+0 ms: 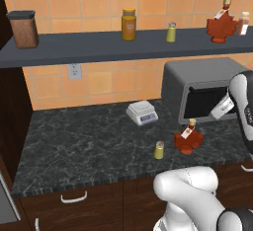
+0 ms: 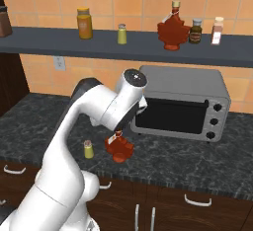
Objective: Put the shaker and condiment bottle from the counter next to their counterparts in the cabinet.
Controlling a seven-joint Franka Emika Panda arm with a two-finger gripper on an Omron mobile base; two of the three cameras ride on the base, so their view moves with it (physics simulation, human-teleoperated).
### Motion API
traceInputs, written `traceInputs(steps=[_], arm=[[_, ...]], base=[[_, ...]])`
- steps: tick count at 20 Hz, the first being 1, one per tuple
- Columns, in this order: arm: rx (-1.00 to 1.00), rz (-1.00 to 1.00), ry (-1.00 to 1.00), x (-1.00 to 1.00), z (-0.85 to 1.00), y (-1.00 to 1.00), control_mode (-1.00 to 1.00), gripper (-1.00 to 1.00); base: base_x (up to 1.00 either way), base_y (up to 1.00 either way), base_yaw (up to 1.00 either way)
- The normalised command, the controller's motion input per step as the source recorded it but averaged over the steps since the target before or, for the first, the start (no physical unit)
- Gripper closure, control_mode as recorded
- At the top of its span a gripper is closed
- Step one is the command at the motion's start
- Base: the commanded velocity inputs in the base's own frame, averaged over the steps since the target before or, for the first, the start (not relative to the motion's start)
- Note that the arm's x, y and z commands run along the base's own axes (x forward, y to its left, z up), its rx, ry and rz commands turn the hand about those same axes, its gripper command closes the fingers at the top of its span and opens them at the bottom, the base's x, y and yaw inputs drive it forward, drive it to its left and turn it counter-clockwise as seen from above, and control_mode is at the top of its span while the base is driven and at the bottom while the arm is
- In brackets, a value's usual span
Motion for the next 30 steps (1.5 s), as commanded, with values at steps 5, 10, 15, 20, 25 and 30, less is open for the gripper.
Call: traceInputs(steps=[5,10,15,20,25,30], arm=[[0.02,0.37,0.04,0.08,-0.49,-0.48,-1.00,-1.00],[0.00,0.29,-0.18,0.00,-0.61,-0.38,-1.00,-1.00],[-0.03,0.22,-0.14,0.15,-0.73,-0.04,-1.00,-1.00],[0.00,0.06,-0.02,0.25,-0.16,0.03,-1.00,-1.00],[0.00,-0.04,0.00,0.02,-0.37,0.06,-1.00,-1.00],[0.05,-0.08,0.00,0.05,-0.35,0.17,-1.00,-1.00]], base=[[0.00,0.00,0.00],[0.00,0.00,0.00],[0.00,0.00,0.00],[0.00,0.00,0.00],[0.00,0.00,0.00],[0.00,0.00,0.00]])
